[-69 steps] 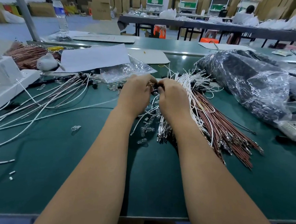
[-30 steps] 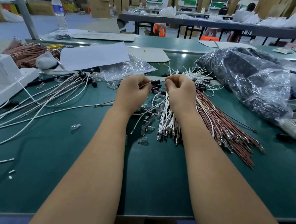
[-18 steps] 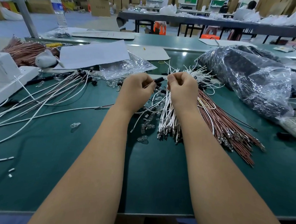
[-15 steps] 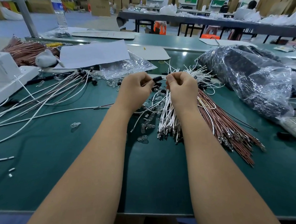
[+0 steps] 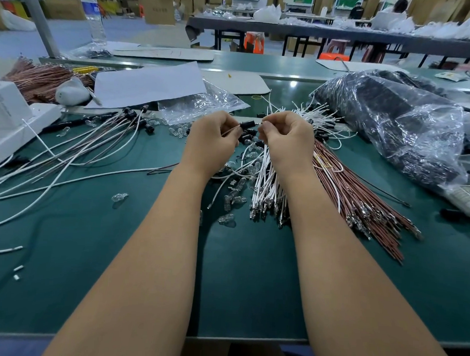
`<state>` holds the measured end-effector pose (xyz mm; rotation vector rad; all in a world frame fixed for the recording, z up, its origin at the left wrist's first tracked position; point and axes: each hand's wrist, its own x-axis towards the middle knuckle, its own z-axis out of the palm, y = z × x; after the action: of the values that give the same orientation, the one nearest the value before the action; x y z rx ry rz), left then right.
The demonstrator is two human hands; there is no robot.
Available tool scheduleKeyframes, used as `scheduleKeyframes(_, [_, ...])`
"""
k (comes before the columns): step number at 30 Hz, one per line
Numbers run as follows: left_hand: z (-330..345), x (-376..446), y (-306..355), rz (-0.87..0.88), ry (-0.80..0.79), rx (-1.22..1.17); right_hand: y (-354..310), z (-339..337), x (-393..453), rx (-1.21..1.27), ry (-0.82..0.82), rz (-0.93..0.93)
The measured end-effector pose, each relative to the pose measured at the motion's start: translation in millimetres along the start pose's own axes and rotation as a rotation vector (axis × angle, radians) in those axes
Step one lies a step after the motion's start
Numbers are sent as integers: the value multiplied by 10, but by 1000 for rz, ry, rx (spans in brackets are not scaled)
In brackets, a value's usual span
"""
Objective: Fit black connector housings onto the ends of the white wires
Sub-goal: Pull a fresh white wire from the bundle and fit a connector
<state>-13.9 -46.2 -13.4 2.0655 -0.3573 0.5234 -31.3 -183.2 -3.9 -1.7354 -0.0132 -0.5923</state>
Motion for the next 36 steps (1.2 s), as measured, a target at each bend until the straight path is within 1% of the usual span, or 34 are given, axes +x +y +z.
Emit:
scheduleKeyframes(5, [-7, -9, 18, -14, -37, -80, -28, 14, -18, 326, -11, 120])
scheduleKeyframes(7, [-12, -12, 35, -15, -52, -123, -33, 18, -24, 413, -4, 151])
scheduleKeyframes(9, [-12, -20, 51, -14, -70, -136, -32, 22, -22, 445, 1, 157])
scheduleKeyframes(12, [-14, -26, 56, -35, -76, -133, -27, 20, -9, 384, -5, 116])
scheduleKeyframes(17, [-7, -37, 71, -26, -66, -129, 13, 11, 7, 114, 4, 29])
scheduleKeyframes(20, [-5, -41, 71, -13, -62, -122, 11, 14, 4, 39, 4, 12])
scheduleKeyframes(28, [-7, -31, 40, -11, -34, -105, 0, 39, 2, -46, 18, 31])
scheduleKeyframes(36, [-14, -33, 45, -19, -57, -156, -19, 37, -19, -59, 0, 33])
